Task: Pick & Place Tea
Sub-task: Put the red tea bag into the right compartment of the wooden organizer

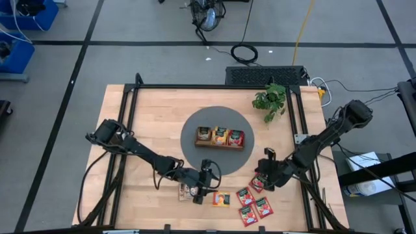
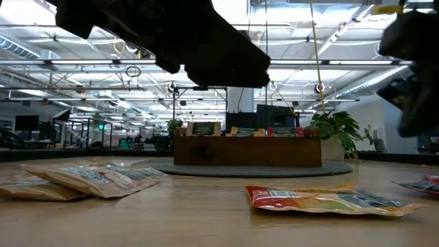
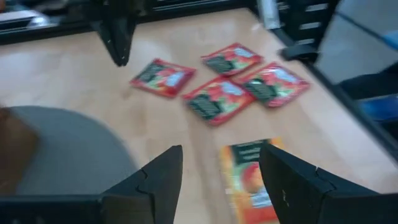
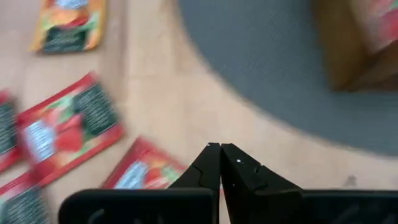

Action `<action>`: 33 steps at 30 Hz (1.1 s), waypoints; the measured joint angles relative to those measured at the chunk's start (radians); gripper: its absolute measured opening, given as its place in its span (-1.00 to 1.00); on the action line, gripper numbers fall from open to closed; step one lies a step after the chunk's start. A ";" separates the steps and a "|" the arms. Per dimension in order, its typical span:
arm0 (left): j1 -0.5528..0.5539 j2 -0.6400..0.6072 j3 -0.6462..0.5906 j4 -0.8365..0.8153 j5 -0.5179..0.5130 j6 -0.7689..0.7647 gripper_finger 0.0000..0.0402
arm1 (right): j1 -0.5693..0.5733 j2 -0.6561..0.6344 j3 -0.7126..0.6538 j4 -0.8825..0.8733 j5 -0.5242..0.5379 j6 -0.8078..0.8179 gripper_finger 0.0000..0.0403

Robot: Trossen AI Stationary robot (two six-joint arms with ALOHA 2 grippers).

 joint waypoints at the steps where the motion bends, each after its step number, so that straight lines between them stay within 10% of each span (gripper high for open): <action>1: -0.001 0.000 0.000 0.001 0.012 0.001 0.06 | 0.010 -0.001 -0.020 0.033 -0.016 0.002 -0.98; 12: 0.001 0.000 0.000 0.000 0.084 0.023 0.06 | 0.122 0.017 -0.206 0.694 -0.095 -0.213 -0.99; 23: 0.019 0.000 0.000 0.007 0.057 0.006 0.06 | 0.139 0.178 -0.208 0.823 -0.133 -0.191 -1.00; 33: 0.020 0.000 0.000 -0.001 0.057 0.003 0.06 | 0.205 0.043 -0.208 0.536 -0.067 0.003 -1.00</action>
